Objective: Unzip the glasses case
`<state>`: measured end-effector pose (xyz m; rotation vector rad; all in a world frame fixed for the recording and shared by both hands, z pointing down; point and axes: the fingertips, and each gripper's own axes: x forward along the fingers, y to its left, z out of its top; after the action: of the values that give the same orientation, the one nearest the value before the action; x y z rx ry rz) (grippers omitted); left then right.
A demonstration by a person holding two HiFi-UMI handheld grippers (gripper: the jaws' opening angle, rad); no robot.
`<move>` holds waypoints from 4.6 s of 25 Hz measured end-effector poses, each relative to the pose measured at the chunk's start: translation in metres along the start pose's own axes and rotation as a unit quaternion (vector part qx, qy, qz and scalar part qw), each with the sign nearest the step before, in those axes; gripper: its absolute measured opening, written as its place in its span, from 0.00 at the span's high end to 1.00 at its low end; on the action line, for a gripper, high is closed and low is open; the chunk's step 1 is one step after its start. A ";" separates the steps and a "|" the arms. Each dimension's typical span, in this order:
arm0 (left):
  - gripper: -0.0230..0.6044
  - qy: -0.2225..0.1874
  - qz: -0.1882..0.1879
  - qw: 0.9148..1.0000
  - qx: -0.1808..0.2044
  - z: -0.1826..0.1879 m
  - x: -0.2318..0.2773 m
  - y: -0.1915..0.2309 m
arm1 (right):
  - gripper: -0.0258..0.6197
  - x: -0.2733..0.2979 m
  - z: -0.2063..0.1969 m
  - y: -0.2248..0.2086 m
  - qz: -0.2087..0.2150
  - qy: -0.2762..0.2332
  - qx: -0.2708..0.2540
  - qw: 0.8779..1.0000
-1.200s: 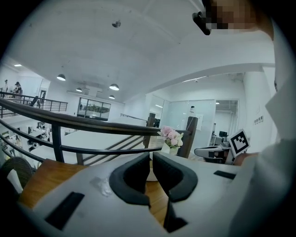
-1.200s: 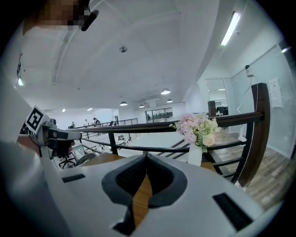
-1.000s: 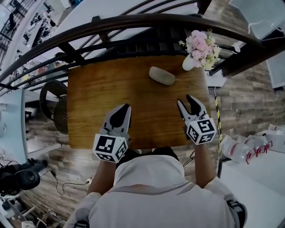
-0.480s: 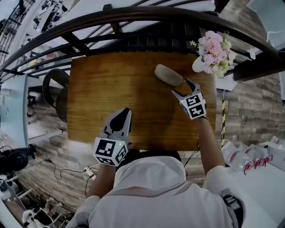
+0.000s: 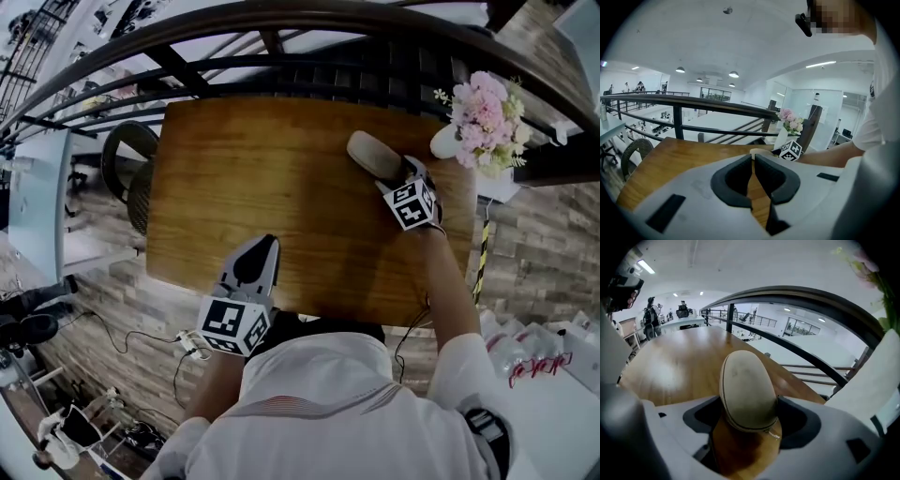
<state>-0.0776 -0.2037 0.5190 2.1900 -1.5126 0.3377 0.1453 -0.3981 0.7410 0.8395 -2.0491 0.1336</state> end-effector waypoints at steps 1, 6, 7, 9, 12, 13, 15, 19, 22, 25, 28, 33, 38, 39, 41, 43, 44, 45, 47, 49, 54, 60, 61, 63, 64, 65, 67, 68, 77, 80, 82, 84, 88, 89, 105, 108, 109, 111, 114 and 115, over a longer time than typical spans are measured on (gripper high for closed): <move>0.91 0.001 0.001 1.000 0.000 -0.001 -0.001 0.001 | 0.30 0.002 0.001 -0.001 0.001 -0.001 0.001 1.000; 0.91 0.003 0.001 1.000 0.000 -0.003 -0.004 0.003 | 0.34 -0.002 0.006 -0.001 0.008 -0.018 0.011 1.000; 0.91 0.002 -0.001 1.000 0.001 -0.003 -0.005 0.002 | 0.35 -0.008 0.011 -0.002 0.006 -0.030 0.024 0.999; 0.91 -0.001 -0.005 1.000 0.004 0.000 -0.007 0.001 | 0.36 -0.026 0.024 -0.001 0.001 -0.055 0.058 0.997; 0.91 -0.009 -0.012 1.000 0.006 0.008 -0.011 0.001 | 0.38 -0.054 0.041 0.003 0.008 -0.095 0.124 0.988; 0.91 -0.012 -0.015 1.000 0.007 0.011 -0.013 0.000 | 0.38 -0.065 0.045 0.006 0.013 -0.108 0.146 0.983; 0.91 -0.020 -0.024 0.999 0.011 0.018 -0.016 -0.002 | 0.38 -0.089 0.055 0.013 0.022 -0.135 0.183 0.974; 0.91 -0.040 -0.042 0.998 0.018 0.035 -0.026 -0.005 | 0.38 -0.144 0.080 0.032 0.037 -0.189 0.238 0.952; 0.91 -0.056 -0.057 0.997 0.020 0.045 -0.035 -0.005 | 0.38 -0.187 0.097 0.049 0.041 -0.229 0.281 0.931; 0.91 -0.077 -0.078 0.994 0.016 0.057 -0.039 -0.006 | 0.39 -0.225 0.115 0.060 0.045 -0.264 0.313 0.911; 0.91 -0.096 -0.095 0.991 0.016 0.070 -0.045 -0.005 | 0.39 -0.257 0.135 0.073 0.055 -0.301 0.340 0.889; 0.91 -0.117 -0.116 0.986 0.022 0.082 -0.060 -0.007 | 0.39 -0.308 0.164 0.093 0.067 -0.359 0.343 0.865; 0.91 -0.126 -0.129 0.983 0.024 0.092 -0.064 -0.009 | 0.39 -0.331 0.179 0.099 0.073 -0.385 0.347 0.852; 0.91 -0.128 -0.130 0.983 0.024 0.093 -0.066 -0.008 | 0.39 -0.333 0.180 0.101 0.077 -0.388 0.351 0.849; 0.91 -0.134 -0.139 0.981 0.018 0.095 -0.069 -0.007 | 0.39 -0.336 0.185 0.106 0.093 -0.396 0.362 0.839; 0.91 -0.143 -0.169 0.975 -0.004 0.099 -0.073 -0.009 | 0.39 -0.339 0.190 0.110 0.121 -0.404 0.379 0.824; 0.91 -0.148 -0.192 0.970 -0.020 0.102 -0.074 -0.011 | 0.39 -0.340 0.193 0.113 0.136 -0.407 0.388 0.816; 0.90 -0.151 -0.215 0.964 -0.035 0.104 -0.075 -0.013 | 0.39 -0.341 0.196 0.115 0.151 -0.409 0.396 0.808; 0.73 -0.150 -0.255 0.954 -0.054 0.105 -0.075 -0.018 | 0.39 -0.343 0.203 0.121 0.175 -0.413 0.402 0.799; 0.60 -0.146 -0.285 0.945 -0.064 0.105 -0.074 -0.022 | 0.39 -0.344 0.209 0.128 0.193 -0.415 0.404 0.792; 0.49 -0.157 -0.347 0.917 -0.117 0.117 -0.079 -0.030 | 0.39 -0.353 0.226 0.138 0.244 -0.428 0.412 0.767; 0.44 -0.184 -0.428 0.874 -0.137 0.138 -0.101 -0.038 | 0.39 -0.376 0.247 0.160 0.337 -0.440 0.416 0.721; 0.43 -0.187 -0.440 0.869 -0.130 0.140 -0.105 -0.042 | 0.39 -0.379 0.249 0.165 0.354 -0.439 0.416 0.713; 0.43 -0.193 -0.461 0.858 -0.117 0.144 -0.112 -0.051 | 0.39 -0.384 0.255 0.175 0.391 -0.436 0.414 0.697; 0.42 -0.197 -0.470 0.853 -0.111 0.146 -0.115 -0.056 | 0.39 -0.387 0.258 0.181 0.410 -0.435 0.412 0.688; 0.42 -0.200 -0.479 0.848 -0.105 0.148 -0.119 -0.060 | 0.39 -0.390 0.260 0.187 0.430 -0.432 0.409 0.679; 0.42 -0.207 -0.497 0.837 -0.099 0.152 -0.126 -0.067 | 0.38 -0.392 0.262 0.199 0.464 -0.421 0.403 0.667; 0.42 -0.209 -0.505 0.832 -0.096 0.154 -0.129 -0.070 | 0.38 -0.390 0.262 0.205 0.476 -0.414 0.402 0.664; 0.42 -0.219 -0.535 0.814 -0.059 0.157 -0.148 -0.087 | 0.38 -0.389 0.259 0.232 0.584 -0.366 0.419 0.591; 0.42 -0.219 -0.554 0.802 -0.044 0.153 -0.154 -0.096 | 0.38 -0.385 0.259 0.241 0.606 -0.345 0.420 0.580; 0.43 -0.219 -0.551 0.804 -0.039 0.152 -0.155 -0.097 | 0.38 -0.383 0.260 0.246 0.616 -0.334 0.418 0.579; 0.43 -0.222 -0.537 0.813 -0.041 0.151 -0.152 -0.095 | 0.38 -0.377 0.256 0.247 0.618 -0.322 0.426 0.577; 0.45 -0.234 -0.512 0.824 -0.060 0.153 -0.145 -0.088 | 0.38 -0.374 0.259 0.241 0.603 -0.332 0.430 0.584; 0.45 -0.235 -0.504 0.828 -0.066 0.154 -0.142 -0.085 | 0.39 -0.375 0.260 0.238 0.596 -0.342 0.428 0.587; 0.45 -0.188 -0.379 0.897 -0.127 0.170 -0.106 -0.051 | 0.51 -0.335 0.236 0.243 0.274 -0.263 0.133 0.915; 0.45 -0.179 -0.373 0.903 -0.112 0.166 -0.104 -0.056 | 0.54 -0.320 0.235 0.251 0.241 -0.224 0.095 0.939; 0.45 -0.177 -0.372 0.905 -0.109 0.164 -0.103 -0.058 | 0.57 -0.317 0.234 0.252 0.228 -0.215 0.082 0.946; 0.45 -0.172 -0.370 0.907 -0.105 0.161 -0.102 -0.060 | 0.61 -0.312 0.232 0.251 0.205 -0.202 0.062 0.956; 0.45 -0.168 -0.364 0.911 -0.098 0.157 -0.100 -0.061 | 0.64 -0.307 0.229 0.251 0.199 -0.194 0.054 0.959; 0.45 -0.168 -0.362 0.912 -0.097 0.156 -0.100 -0.062 | 0.66 -0.307 0.228 0.252 0.199 -0.192 0.054 0.960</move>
<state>-0.0654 -0.1815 0.3256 2.5283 -0.7219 -0.4316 -0.0531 -0.1379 0.4212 0.5350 -2.5831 0.3280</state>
